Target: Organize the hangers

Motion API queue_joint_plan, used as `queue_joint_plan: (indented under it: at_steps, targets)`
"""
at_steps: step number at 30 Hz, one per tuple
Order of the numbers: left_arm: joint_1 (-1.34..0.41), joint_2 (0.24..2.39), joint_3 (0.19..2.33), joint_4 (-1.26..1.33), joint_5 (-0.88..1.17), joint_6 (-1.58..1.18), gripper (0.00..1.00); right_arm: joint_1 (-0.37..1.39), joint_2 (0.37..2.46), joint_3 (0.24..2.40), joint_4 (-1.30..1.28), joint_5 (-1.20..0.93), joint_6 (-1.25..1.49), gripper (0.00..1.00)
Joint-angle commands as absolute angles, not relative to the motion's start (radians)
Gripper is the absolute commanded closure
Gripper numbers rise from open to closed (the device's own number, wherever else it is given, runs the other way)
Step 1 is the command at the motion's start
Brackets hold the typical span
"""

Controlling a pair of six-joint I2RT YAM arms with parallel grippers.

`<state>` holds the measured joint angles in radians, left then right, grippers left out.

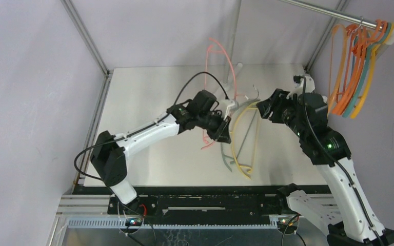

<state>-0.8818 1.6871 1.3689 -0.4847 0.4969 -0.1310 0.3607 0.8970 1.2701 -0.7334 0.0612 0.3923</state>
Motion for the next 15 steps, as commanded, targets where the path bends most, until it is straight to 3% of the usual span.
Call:
queue_joint_plan:
  at_steps: [1,7,15]
  targets:
    - [-0.844,1.606,1.511,-0.371,0.801,-0.202,1.0,0.386,0.83,1.182,-0.691,0.086,0.429,0.41]
    - [-0.834,1.621,1.515,-0.163,1.043,-0.398,1.0,0.416,0.806,1.115,-0.607,0.039,0.423,0.42]
    - [-0.835,1.62,1.455,-0.006,1.128,-0.507,1.0,0.414,0.79,1.064,-0.346,-0.095,0.429,0.47]
